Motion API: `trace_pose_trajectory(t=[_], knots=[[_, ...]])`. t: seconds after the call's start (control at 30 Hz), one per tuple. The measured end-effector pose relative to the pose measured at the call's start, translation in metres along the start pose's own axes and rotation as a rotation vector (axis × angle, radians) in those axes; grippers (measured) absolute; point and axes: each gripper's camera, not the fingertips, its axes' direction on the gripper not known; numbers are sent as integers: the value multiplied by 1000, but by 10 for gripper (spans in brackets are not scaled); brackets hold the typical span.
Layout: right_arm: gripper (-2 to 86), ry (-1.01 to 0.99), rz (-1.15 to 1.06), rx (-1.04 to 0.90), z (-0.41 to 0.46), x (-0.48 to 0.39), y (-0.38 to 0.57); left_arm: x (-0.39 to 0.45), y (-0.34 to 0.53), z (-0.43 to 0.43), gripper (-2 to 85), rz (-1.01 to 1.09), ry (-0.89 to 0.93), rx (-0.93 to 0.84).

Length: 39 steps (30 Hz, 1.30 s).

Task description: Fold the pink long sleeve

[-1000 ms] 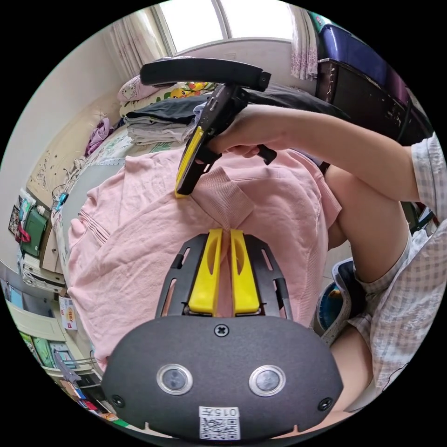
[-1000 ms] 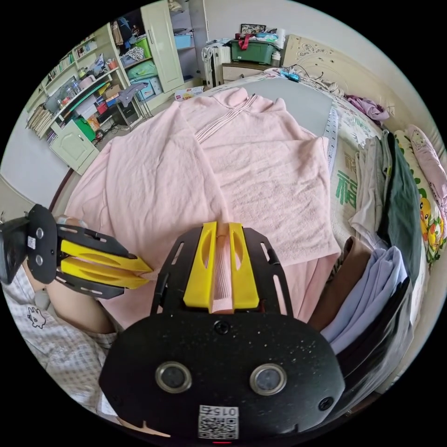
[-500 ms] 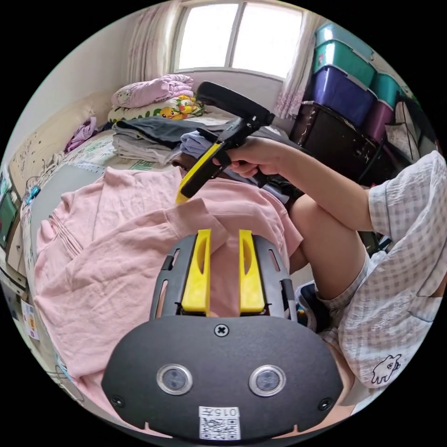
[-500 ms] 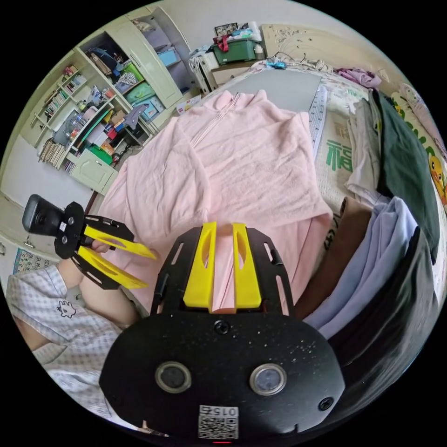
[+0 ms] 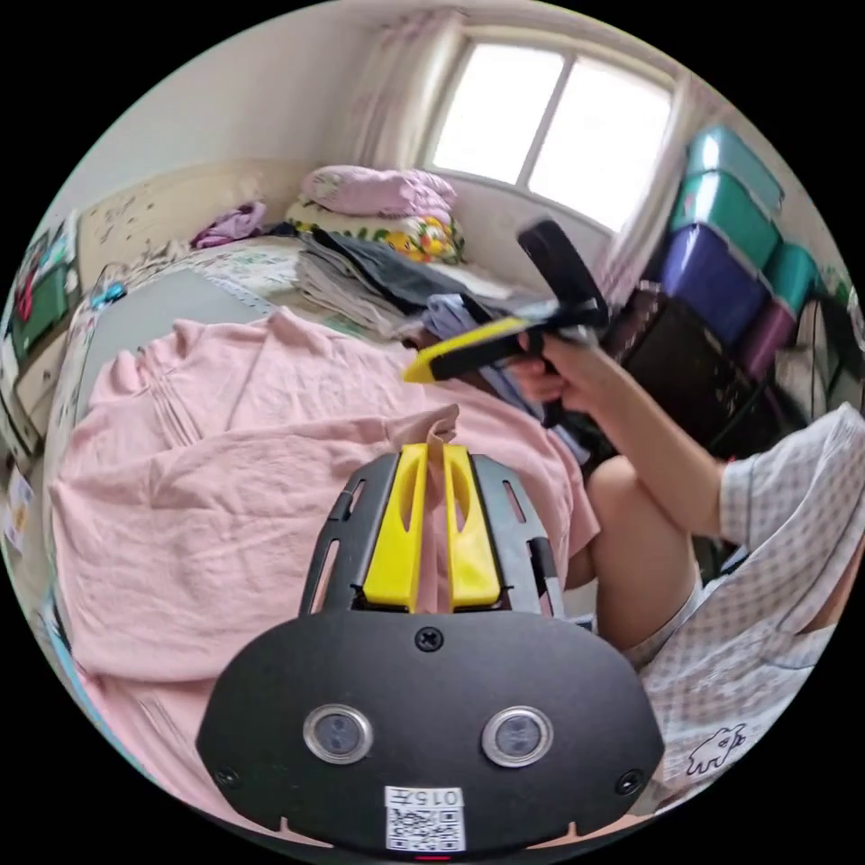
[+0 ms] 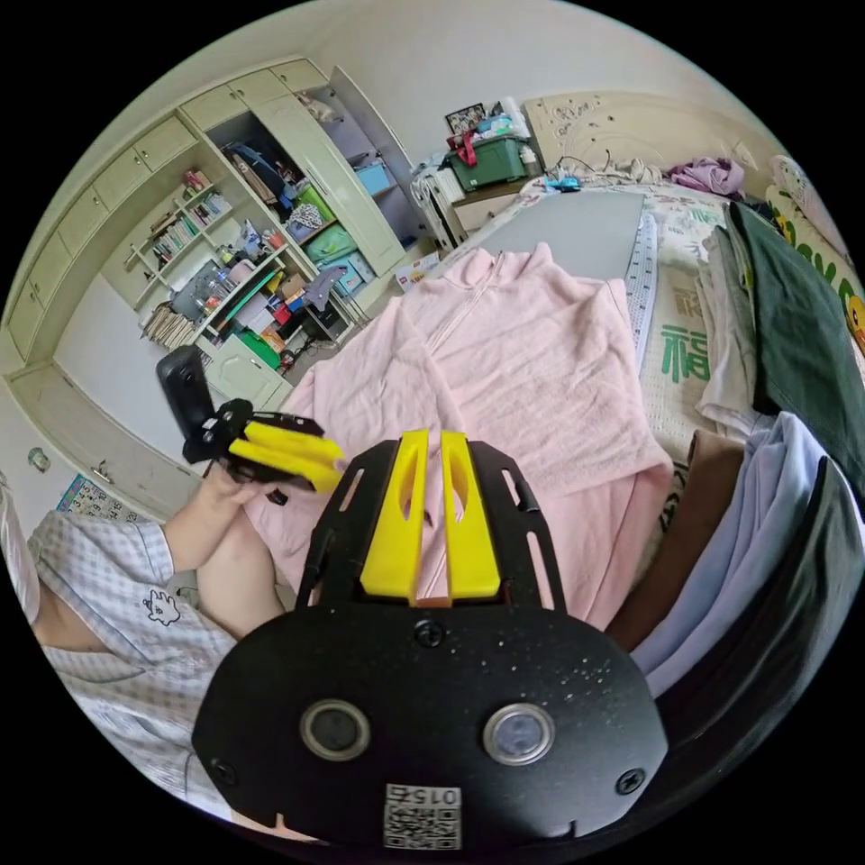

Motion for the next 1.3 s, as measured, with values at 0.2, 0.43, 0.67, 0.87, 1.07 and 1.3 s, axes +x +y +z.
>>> trace_pose_trajectory(t=[0.2,0.43,0.67,0.87,1.07,1.3], knots=[[71,-89,-65,42,-11,-8,9,-57,29,-44,15,-146,41,141],[82,-84,-92,-13,-5,-15,11,-71,39,-47,14,-124,43,132],[94,-22,-136,-26,-7,-25,23,-80,45,-43,13,-140,73,125],[35,-57,-39,-9,-1,-17,20,-72,35,-29,11,-61,126,78],[3,173,-45,18,-7,-31,13,-37,8,8,1,127,226,-56],[-2,355,-56,-183,33,-36,2,-13,-10,67,-3,193,107,-243]])
